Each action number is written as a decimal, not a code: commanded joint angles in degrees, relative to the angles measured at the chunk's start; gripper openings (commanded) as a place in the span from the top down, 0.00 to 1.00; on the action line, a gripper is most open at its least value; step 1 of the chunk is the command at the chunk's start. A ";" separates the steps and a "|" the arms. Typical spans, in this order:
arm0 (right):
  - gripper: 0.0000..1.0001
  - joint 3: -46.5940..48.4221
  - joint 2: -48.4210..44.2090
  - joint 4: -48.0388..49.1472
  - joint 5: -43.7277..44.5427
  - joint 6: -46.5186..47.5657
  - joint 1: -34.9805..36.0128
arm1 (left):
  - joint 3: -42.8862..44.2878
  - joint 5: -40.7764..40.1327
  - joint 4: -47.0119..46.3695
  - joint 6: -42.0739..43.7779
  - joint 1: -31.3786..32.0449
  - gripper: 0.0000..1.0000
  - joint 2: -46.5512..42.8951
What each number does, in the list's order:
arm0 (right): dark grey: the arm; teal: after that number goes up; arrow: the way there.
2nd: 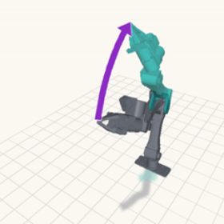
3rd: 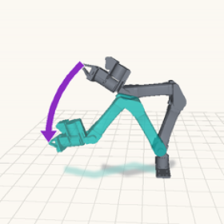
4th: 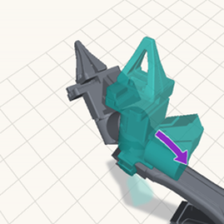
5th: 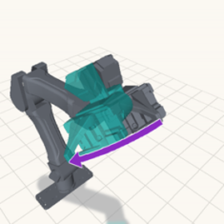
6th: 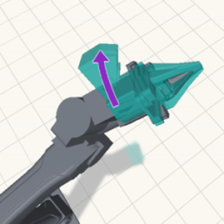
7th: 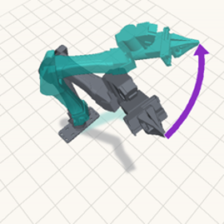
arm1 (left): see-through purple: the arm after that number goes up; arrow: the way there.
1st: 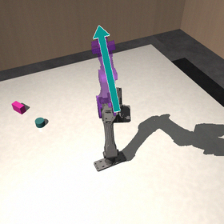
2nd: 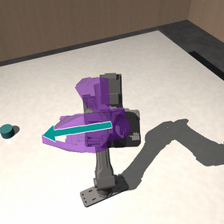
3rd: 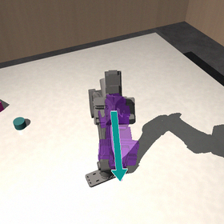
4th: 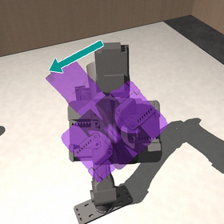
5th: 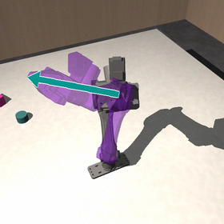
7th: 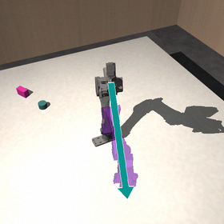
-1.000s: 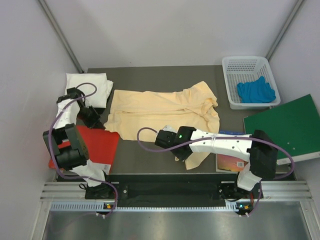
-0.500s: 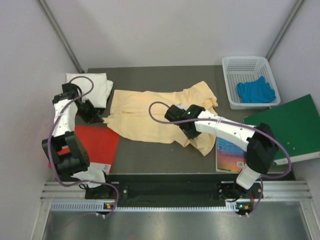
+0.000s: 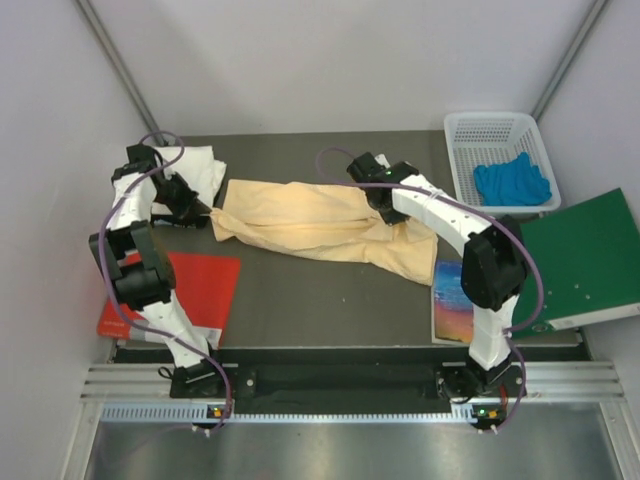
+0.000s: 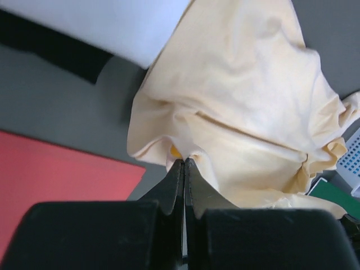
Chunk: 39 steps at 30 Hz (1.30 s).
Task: Fold and stack the t-shirts
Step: Fold the other side of the tshirt into a rectangle
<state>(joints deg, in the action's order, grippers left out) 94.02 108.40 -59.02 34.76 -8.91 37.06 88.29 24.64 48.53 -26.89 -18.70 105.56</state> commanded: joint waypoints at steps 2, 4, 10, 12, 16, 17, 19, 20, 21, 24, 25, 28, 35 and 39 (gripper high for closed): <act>1.00 8.45 3.92 4.44 3.03 4.68 -4.71 | 8.29 2.51 -1.60 -1.23 0.33 1.00 6.93; 1.00 11.27 5.85 5.84 3.73 5.30 -5.68 | 11.45 2.86 -0.64 -1.06 0.59 1.00 10.09; 1.00 19.53 11.56 8.04 4.52 7.50 -6.65 | 16.90 2.69 -0.46 -0.97 2.00 1.00 17.12; 1.00 21.37 12.79 9.36 4.61 8.47 -6.91 | 19.63 2.86 -0.37 -0.97 2.70 1.00 19.15; 1.00 24.37 16.05 9.98 3.91 10.23 -7.96 | 24.81 2.69 1.03 -0.79 4.37 0.92 25.38; 1.00 24.37 16.23 10.42 3.73 10.31 -8.23 | 26.13 2.43 2.43 -0.53 4.98 0.71 26.27; 1.00 24.28 16.67 11.47 3.99 10.23 -8.84 | 30.25 0.33 4.46 -0.53 5.42 0.02 28.55; 1.00 24.20 16.93 12.00 4.08 10.75 -8.93 | 30.97 -0.64 5.07 0.08 5.95 0.01 28.74; 1.00 24.28 17.11 13.48 4.35 11.01 -9.11 | 31.32 -1.17 4.99 0.35 5.95 0.01 28.65; 1.00 24.89 18.25 15.95 5.49 12.42 -9.28 | 30.80 -1.62 2.80 1.49 6.48 0.01 26.90; 1.00 25.42 19.03 17.09 5.84 12.77 -9.37 | 30.89 -1.70 2.62 1.76 6.57 0.01 26.55; 1.00 28.75 21.84 17.89 6.11 13.83 -9.64 | 31.85 -1.44 3.32 2.46 6.83 0.01 26.98; 0.72 32.27 26.24 22.20 9.26 15.50 -9.99 | 32.82 -0.83 5.60 5.62 8.24 0.01 26.89; 0.11 31.85 26.34 21.93 13.48 12.69 -10.43 | 30.38 -0.30 4.82 7.55 9.38 0.01 23.48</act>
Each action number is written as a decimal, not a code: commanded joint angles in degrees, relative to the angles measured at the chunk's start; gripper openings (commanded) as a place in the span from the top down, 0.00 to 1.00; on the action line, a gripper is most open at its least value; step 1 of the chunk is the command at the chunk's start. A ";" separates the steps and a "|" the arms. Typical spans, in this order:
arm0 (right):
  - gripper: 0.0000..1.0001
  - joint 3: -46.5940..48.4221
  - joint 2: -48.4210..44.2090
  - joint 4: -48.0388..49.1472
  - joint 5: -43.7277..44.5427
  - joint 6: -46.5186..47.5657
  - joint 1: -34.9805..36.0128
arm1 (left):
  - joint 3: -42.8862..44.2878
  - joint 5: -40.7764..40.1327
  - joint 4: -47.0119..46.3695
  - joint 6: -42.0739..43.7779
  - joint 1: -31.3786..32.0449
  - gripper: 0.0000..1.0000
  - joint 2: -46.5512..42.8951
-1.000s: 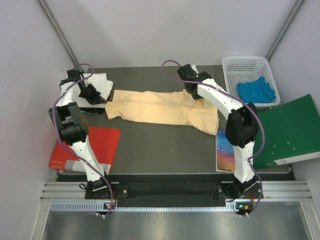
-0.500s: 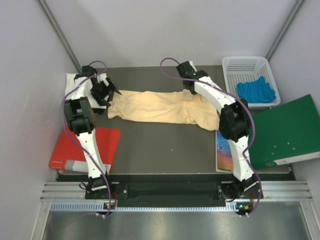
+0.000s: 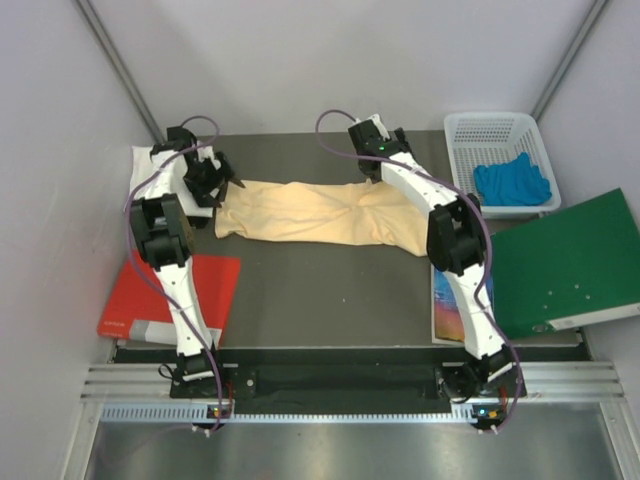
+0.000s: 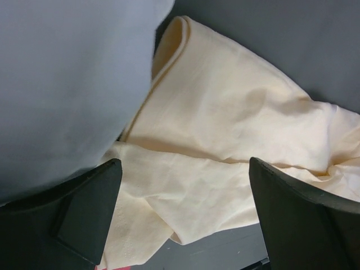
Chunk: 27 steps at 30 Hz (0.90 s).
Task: Fold and stack the t-shirts
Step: Fold the other side of the tshirt into a rectangle
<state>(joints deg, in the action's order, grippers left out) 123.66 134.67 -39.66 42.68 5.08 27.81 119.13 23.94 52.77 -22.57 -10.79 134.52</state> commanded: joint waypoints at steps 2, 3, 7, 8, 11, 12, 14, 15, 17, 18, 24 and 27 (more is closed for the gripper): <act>0.00 0.90 -2.04 3.36 6.02 -1.83 -1.18 | -2.84 1.01 -1.95 4.28 2.34 0.01 -7.59; 0.00 0.36 -3.00 4.40 5.75 -1.83 -1.27 | -4.07 1.54 -2.76 4.81 2.70 0.01 -9.69; 0.00 -0.52 -8.53 3.63 2.34 -2.97 -0.92 | -10.22 2.59 -5.66 5.69 3.40 0.01 -14.01; 0.00 -0.96 -9.42 3.10 1.37 -3.58 -0.92 | -10.76 2.51 -5.58 5.69 3.32 0.01 -14.46; 0.01 -3.41 -12.41 -0.15 -5.66 -4.72 -0.39 | -11.72 2.34 -5.23 6.31 3.58 0.01 -15.60; 0.09 -4.47 -13.29 -0.76 -7.76 -4.82 -0.13 | -11.82 2.25 -5.22 6.48 3.49 0.01 -16.04; 0.70 -8.58 -15.66 -1.91 -16.28 -6.64 -0.04 | -11.99 1.64 -5.22 6.66 3.84 0.01 -16.39; 0.93 -10.09 -16.28 -2.00 -18.48 -7.36 0.13 | -11.99 1.37 -5.31 6.75 4.02 0.01 -16.39; 1.00 -13.68 -17.25 -3.65 -24.38 -9.64 0.22 | -11.38 0.32 -5.49 7.53 5.33 0.01 -16.22; 1.00 -14.92 -17.25 -4.28 -25.61 -10.44 0.22 | -10.77 -0.30 -5.05 7.89 6.03 0.01 -15.70; 1.00 -21.96 -15.06 -9.02 -30.89 -15.63 -0.13 | -4.80 -8.03 -2.86 9.21 15.08 0.01 -9.90; 1.00 -21.88 -14.00 -11.31 -32.65 -16.77 -0.48 | -0.05 -8.56 -1.80 7.45 17.19 0.01 -5.50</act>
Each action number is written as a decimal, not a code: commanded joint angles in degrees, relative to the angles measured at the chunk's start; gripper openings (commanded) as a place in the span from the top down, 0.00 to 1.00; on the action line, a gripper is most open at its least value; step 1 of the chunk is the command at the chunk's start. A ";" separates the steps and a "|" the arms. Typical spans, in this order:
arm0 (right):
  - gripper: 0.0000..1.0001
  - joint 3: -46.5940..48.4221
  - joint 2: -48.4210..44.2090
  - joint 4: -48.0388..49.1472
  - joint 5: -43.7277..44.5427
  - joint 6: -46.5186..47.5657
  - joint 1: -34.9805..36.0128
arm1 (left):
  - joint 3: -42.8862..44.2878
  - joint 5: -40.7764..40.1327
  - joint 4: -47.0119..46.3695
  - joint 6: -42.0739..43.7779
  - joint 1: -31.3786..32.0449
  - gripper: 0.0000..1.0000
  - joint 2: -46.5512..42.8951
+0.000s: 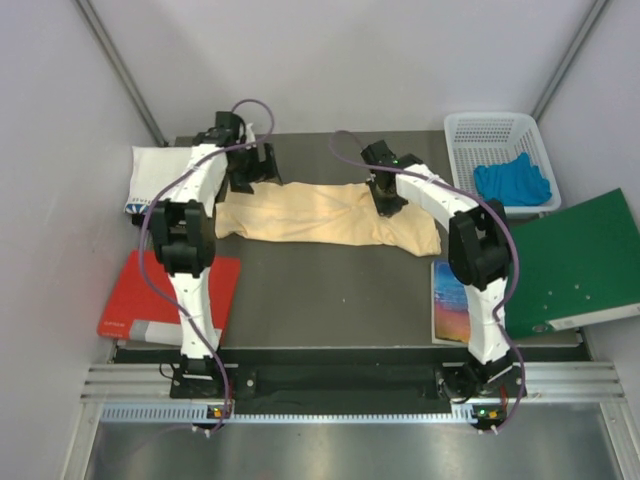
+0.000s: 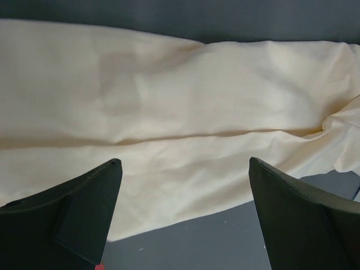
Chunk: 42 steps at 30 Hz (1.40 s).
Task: Fold and stack the t-shirts
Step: Fold the other side of the tshirt into a rectangle, then rotate the tshirt 80 degrees
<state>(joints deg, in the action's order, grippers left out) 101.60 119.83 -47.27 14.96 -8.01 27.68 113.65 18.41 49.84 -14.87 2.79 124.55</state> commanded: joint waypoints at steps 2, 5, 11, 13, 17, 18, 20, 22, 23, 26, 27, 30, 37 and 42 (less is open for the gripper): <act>1.00 0.00 1.11 -4.15 -6.08 -4.29 -0.78 | 8.42 -3.38 1.31 -0.94 4.33 0.15 7.00; 1.00 -0.35 1.54 -4.33 -8.36 -4.99 -1.57 | 11.76 -4.69 1.30 -2.08 5.03 1.00 10.17; 1.00 3.51 7.24 -5.91 -8.81 -4.91 -3.07 | 20.37 -13.04 5.60 -0.95 5.56 1.00 17.54; 1.00 6.84 9.27 -7.31 -8.55 -5.00 -3.60 | 25.73 -15.32 10.43 -0.51 5.56 1.00 20.02; 1.00 12.30 14.37 -8.63 -6.62 -5.52 -5.70 | 25.93 -16.82 14.48 -1.21 5.74 1.00 22.23; 1.00 13.96 14.90 -8.37 -6.52 -5.61 -5.97 | 24.27 -17.09 15.10 -1.30 6.00 1.00 22.14; 1.00 15.81 16.56 -7.50 -6.44 -5.53 -6.93 | 21.98 -17.62 16.68 -1.30 6.53 1.00 21.52; 1.00 19.23 17.54 -7.05 -6.44 -5.26 -7.38 | 18.47 -17.89 18.09 -0.77 7.32 1.00 20.74; 1.00 20.29 18.59 -6.62 -5.91 -5.09 -7.55 | 17.50 -17.89 18.79 -0.51 7.58 1.00 20.47; 1.00 22.94 19.21 -4.25 -5.21 -3.25 -7.64 | 13.37 -17.02 21.07 -0.24 8.37 1.00 18.98; 1.00 22.94 19.30 -1.80 -5.03 -2.28 -7.64 | 12.05 -14.92 22.13 -0.33 8.64 1.00 18.80; 1.00 23.46 19.30 2.08 -5.20 -1.14 -7.56 | 7.24 -11.48 25.21 -0.68 9.86 1.00 17.40; 1.00 30.75 22.72 10.61 -8.10 0.97 -7.29 | -9.74 -4.62 22.32 -1.65 15.22 1.00 5.37; 1.00 34.36 25.19 16.15 -9.60 1.51 -6.94 | -18.53 5.91 21.35 -3.05 21.54 1.00 0.35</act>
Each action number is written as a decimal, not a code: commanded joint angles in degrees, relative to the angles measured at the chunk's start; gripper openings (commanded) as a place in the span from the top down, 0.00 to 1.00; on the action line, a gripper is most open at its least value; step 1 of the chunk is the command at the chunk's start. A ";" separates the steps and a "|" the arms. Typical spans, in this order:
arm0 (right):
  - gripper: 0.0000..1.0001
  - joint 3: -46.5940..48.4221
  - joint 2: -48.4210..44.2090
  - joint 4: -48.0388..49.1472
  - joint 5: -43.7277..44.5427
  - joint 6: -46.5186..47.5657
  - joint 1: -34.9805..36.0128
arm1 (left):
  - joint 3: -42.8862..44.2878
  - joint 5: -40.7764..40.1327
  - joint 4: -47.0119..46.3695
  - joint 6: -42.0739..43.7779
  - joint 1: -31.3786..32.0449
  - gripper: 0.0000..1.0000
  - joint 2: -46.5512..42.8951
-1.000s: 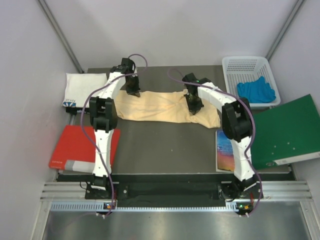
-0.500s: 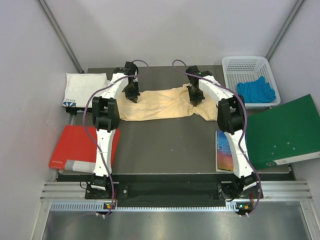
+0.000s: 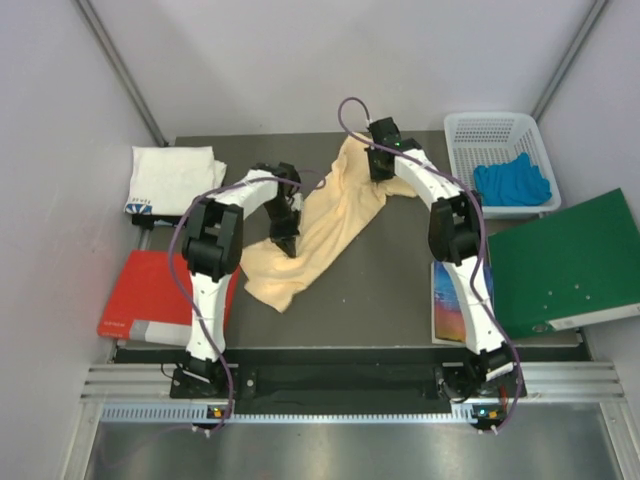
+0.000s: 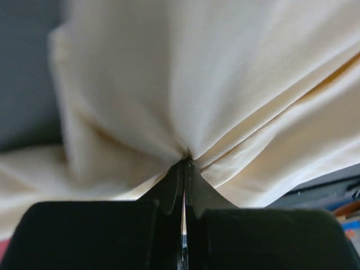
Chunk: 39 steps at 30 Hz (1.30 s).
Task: Fold and stack the t-shirts
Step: Rotate the tshirt 80 degrees
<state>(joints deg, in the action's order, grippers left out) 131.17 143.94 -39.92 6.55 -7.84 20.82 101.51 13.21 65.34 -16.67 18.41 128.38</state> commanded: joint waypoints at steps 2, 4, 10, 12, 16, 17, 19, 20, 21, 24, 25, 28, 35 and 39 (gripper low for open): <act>1.00 4.88 1.08 10.30 -1.19 1.33 0.01 | -7.12 13.15 5.50 -2.31 7.94 1.00 -5.24; 0.99 4.88 1.08 12.84 -2.58 1.24 0.19 | -7.65 17.88 4.71 -2.84 11.02 1.00 -6.64; 0.98 2.96 -3.12 14.34 -4.35 0.81 0.89 | -5.28 16.78 3.91 -3.20 12.79 1.00 -10.15; 0.99 -0.46 -8.92 14.87 -3.74 -0.59 0.72 | -3.01 14.14 3.48 -2.41 11.57 1.00 -11.56; 1.00 -9.79 -17.72 13.57 -3.03 -3.59 0.10 | -0.36 6.15 1.11 -0.56 9.54 1.00 -14.12; 1.00 -10.23 -19.12 10.51 -2.94 -3.85 -0.07 | 0.17 5.34 0.84 -0.30 9.19 1.00 -13.94; 1.00 -11.29 -19.66 6.72 -2.86 -4.38 0.01 | 1.57 3.50 0.84 0.76 7.87 1.00 -12.02; 1.00 -12.07 -19.92 4.09 -2.94 -4.73 0.01 | 2.19 1.75 1.01 1.02 7.08 1.00 -11.05; 1.00 -13.82 -20.19 3.02 -3.12 -5.69 -0.08 | 3.15 0.16 1.28 1.37 6.55 1.00 -10.17; 1.00 -18.91 -21.33 2.30 -2.59 -7.98 0.01 | 5.44 -2.93 1.98 2.42 4.70 1.00 -6.66; 1.00 -20.16 -21.59 2.91 -2.59 -8.42 0.01 | 5.88 -3.10 1.90 3.04 4.44 1.00 -5.60; 1.00 -19.83 -19.85 1.96 -0.31 -9.92 -0.16 | 6.16 -3.37 2.42 4.97 4.26 1.00 -5.06; 1.00 -7.79 -7.81 0.72 3.20 -9.39 -0.34 | -5.52 -5.92 0.58 5.33 3.65 1.00 -8.40; 1.00 -1.55 -3.58 2.39 5.84 -8.69 -0.25 | -9.14 -4.95 0.31 5.24 3.65 1.00 -7.01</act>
<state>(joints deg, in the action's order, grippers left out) 122.08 138.17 -39.68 8.16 -16.64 20.84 95.18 8.54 66.11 -12.05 22.37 123.48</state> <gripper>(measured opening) 0.004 0.011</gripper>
